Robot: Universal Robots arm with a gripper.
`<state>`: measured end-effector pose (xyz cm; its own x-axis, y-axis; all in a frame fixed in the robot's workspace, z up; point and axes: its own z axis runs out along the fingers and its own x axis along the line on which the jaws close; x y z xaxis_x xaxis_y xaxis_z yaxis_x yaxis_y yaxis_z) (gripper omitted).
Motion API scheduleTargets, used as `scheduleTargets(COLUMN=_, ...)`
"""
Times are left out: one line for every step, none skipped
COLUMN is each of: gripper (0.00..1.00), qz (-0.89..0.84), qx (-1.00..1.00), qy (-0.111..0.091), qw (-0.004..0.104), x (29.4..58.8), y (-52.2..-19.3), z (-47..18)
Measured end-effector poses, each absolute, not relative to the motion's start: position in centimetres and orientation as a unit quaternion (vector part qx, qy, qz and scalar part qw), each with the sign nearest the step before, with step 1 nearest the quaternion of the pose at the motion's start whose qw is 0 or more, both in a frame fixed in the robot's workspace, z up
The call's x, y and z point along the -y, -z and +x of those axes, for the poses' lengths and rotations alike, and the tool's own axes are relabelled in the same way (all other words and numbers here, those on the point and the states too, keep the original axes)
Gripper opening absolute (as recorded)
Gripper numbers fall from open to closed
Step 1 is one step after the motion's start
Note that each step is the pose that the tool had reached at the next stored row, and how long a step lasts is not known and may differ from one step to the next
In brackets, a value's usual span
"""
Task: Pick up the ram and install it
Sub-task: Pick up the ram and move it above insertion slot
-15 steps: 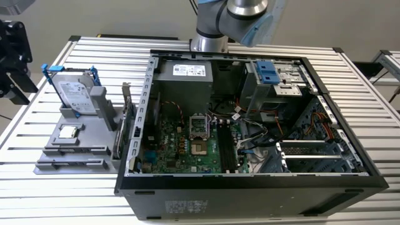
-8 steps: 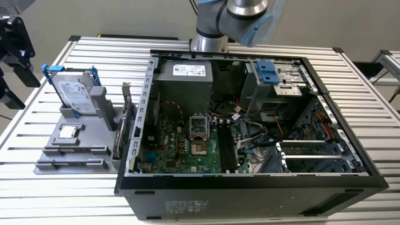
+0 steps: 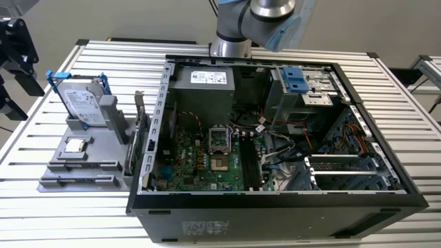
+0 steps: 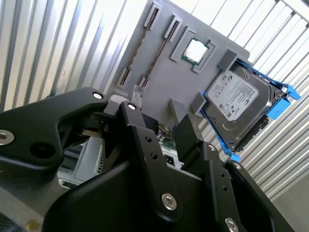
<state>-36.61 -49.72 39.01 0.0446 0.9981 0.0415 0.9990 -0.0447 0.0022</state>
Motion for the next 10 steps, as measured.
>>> scheduleTargets(gripper=1.0, qz=-0.72, qx=0.694, qy=0.016, qw=0.014, x=49.72, y=-38.98, z=-36.61)
scheduleTargets(gripper=1.0, qz=-0.718, qx=0.696, qy=0.016, qw=0.014, x=49.71, y=-38.95, z=-36.61)
scheduleTargets(gripper=1.0, qz=-0.716, qx=0.698, qy=0.016, qw=0.014, x=49.71, y=-38.92, z=-36.61)
scheduleTargets(gripper=1.0, qz=-0.714, qx=0.7, qy=0.016, qw=0.014, x=49.71, y=-38.88, z=-36.61)
scheduleTargets(gripper=1.0, qz=-0.712, qx=0.702, qy=0.016, qw=0.014, x=49.72, y=-38.83, z=-36.61)
scheduleTargets(gripper=1.0, qz=-0.71, qx=0.704, qy=0.016, qw=0.014, x=49.72, y=-38.78, z=-36.6)
scheduleTargets(gripper=1.0, qz=-0.708, qx=0.705, qy=0.016, qw=0.014, x=49.72, y=-38.74, z=-36.6)
scheduleTargets(gripper=1.0, qz=-0.707, qx=0.707, qy=0.016, qw=0.014, x=49.72, y=-38.69, z=-36.61)
scheduleTargets(gripper=1.0, qz=-0.706, qx=0.708, qy=0.016, qw=0.014, x=49.72, y=-38.64, z=-36.61)
scheduleTargets(gripper=1.0, qz=-0.705, qx=0.709, qy=0.015, qw=0.014, x=49.72, y=-38.6, z=-36.61)
